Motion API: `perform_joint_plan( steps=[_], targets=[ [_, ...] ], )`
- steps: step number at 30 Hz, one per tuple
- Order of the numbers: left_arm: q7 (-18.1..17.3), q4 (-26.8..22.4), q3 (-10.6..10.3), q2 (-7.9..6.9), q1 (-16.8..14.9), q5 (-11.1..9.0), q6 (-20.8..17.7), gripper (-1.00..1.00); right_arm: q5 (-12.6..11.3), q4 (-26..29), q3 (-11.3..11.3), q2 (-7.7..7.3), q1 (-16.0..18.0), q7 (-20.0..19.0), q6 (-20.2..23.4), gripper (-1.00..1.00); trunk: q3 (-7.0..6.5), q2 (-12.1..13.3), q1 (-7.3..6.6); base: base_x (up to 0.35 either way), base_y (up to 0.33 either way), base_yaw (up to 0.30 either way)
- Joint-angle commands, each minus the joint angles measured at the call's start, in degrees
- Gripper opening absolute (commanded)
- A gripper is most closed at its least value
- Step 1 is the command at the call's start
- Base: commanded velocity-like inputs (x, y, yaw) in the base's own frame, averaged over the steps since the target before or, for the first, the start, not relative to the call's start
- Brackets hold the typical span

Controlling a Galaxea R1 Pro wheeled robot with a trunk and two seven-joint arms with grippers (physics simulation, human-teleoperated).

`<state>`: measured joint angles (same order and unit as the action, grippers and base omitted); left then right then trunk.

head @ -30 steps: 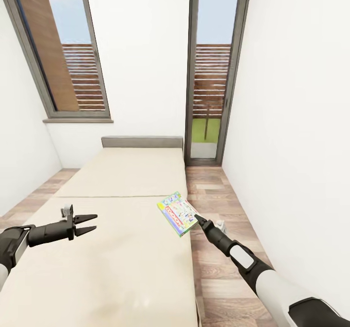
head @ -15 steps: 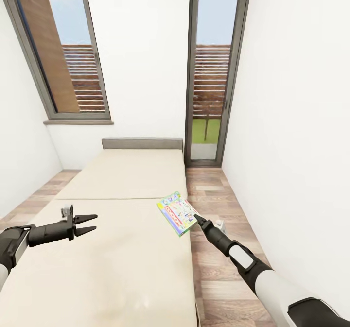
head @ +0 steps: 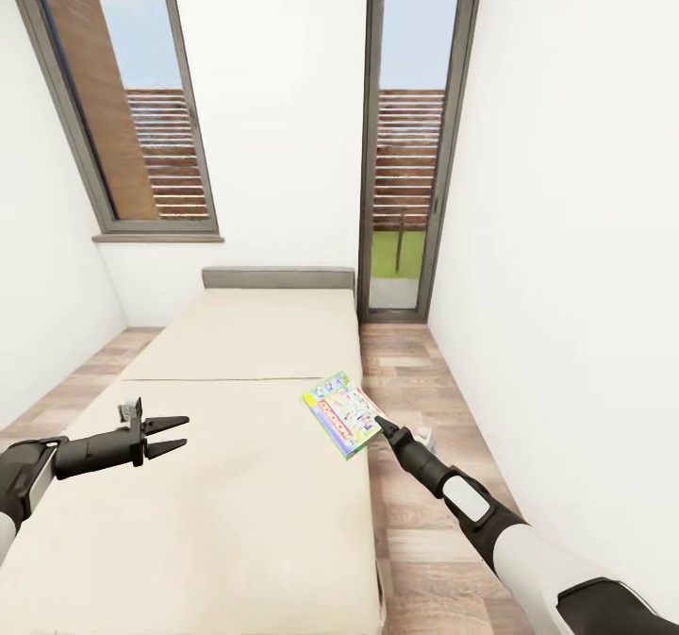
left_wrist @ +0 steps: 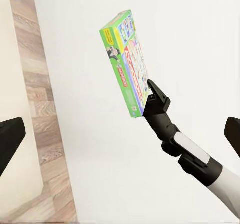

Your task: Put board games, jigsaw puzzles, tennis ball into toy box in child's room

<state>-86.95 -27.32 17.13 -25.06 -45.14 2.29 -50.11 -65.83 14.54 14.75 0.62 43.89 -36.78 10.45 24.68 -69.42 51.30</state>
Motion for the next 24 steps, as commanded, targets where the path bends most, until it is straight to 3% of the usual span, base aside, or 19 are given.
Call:
perform_joint_plan(
  steps=[1, 7, 19, 24],
  targets=[
    [-0.33, -0.01, 0.11, 0.01, -0.03, 0.26, -0.61, 1.0, -0.61, -0.04, 0.16, 0.01, 0.05, -0.11, 0.37, -1.0, -0.12, 0.37, -0.26, -0.327, 0.0, 0.0],
    [-0.33, -0.01, 0.13, 0.01, -0.03, 0.26, -0.78, 1.0, -0.61, -0.04, 0.2, 0.08, 0.05, -0.09, 0.36, -1.0, -1.2, 2.78, -1.58, -0.209, 0.0, 0.0],
    [-0.32, -0.01, 0.06, 0.01, -0.03, 0.26, -0.91, 1.0, -0.61, -0.04, 0.28, 0.12, 0.05, -0.04, 0.36, -1.0, -3.35, 7.59, -4.21, -0.014, 0.0, 0.004],
    [-0.32, -0.01, 0.02, -0.05, -0.03, 0.25, -0.95, 1.0, -0.61, -0.04, 0.28, 0.11, 0.05, -0.04, 0.36, -1.0, -4.25, 9.6, -5.31, -0.191, 0.0, 0.184]
  ],
)
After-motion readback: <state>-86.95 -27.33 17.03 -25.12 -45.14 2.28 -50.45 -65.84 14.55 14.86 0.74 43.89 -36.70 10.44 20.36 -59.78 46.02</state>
